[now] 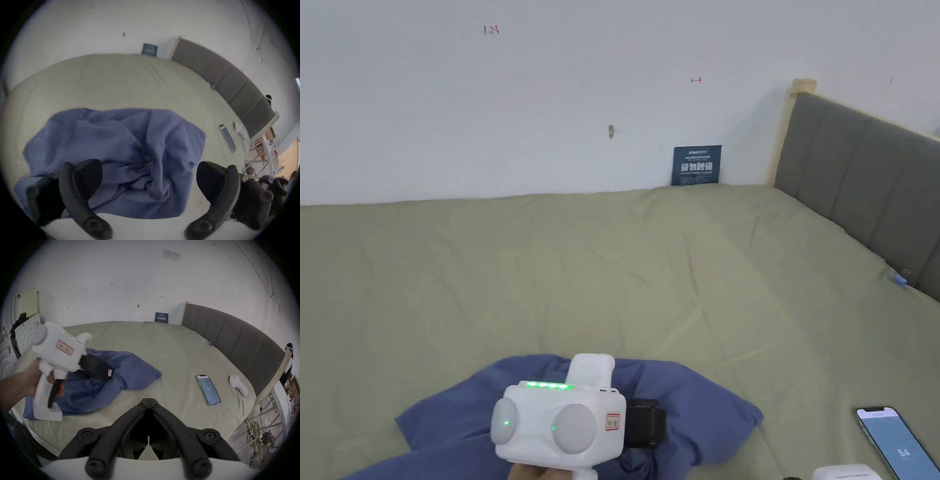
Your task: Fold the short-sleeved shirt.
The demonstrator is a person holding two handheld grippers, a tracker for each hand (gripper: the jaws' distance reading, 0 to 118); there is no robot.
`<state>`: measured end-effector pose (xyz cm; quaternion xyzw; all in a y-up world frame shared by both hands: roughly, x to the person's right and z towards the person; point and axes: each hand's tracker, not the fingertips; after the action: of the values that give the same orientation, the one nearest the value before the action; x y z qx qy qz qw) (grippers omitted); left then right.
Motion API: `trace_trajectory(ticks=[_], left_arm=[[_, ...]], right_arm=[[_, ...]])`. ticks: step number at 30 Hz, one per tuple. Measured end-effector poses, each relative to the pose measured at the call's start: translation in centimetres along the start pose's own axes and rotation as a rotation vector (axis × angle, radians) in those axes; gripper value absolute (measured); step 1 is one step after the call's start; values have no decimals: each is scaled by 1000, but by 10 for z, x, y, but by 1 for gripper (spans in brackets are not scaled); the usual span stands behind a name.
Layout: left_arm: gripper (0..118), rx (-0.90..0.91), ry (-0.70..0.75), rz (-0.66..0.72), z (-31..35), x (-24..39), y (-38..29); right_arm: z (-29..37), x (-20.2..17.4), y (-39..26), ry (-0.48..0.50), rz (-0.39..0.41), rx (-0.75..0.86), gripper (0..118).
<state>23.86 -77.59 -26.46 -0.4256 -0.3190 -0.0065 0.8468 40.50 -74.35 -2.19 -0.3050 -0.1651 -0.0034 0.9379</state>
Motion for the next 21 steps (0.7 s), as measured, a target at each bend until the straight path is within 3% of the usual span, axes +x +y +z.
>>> trace_trajectory(ticks=[2, 3, 4, 5, 11, 13, 17, 21], left_arm=[[113, 71, 44, -15, 41, -12, -4], [85, 124, 56, -27, 68, -21, -10], [37, 157, 67, -47, 91, -27, -18], [0, 198, 105, -50, 116, -37, -26], [0, 290, 253, 87, 242, -114, -86], [0, 296, 360, 133, 267, -139, -105], [0, 250, 473, 251, 276, -202, -124], [0, 196, 442, 307, 249, -242, -122]], right_arm=[[6, -6, 5, 17, -3, 22, 0], [10, -10, 8, 27, -1, 37, 0], [14, -13, 10, 39, 1, 56, 0], [16, -17, 12, 46, 1, 69, 0], [26, -43, 17, 102, 23, 96, 0], [27, -50, 16, 119, 23, 99, 0], [17, -69, 15, 146, 37, 76, 0], [5, -82, 12, 153, 67, 52, 0]])
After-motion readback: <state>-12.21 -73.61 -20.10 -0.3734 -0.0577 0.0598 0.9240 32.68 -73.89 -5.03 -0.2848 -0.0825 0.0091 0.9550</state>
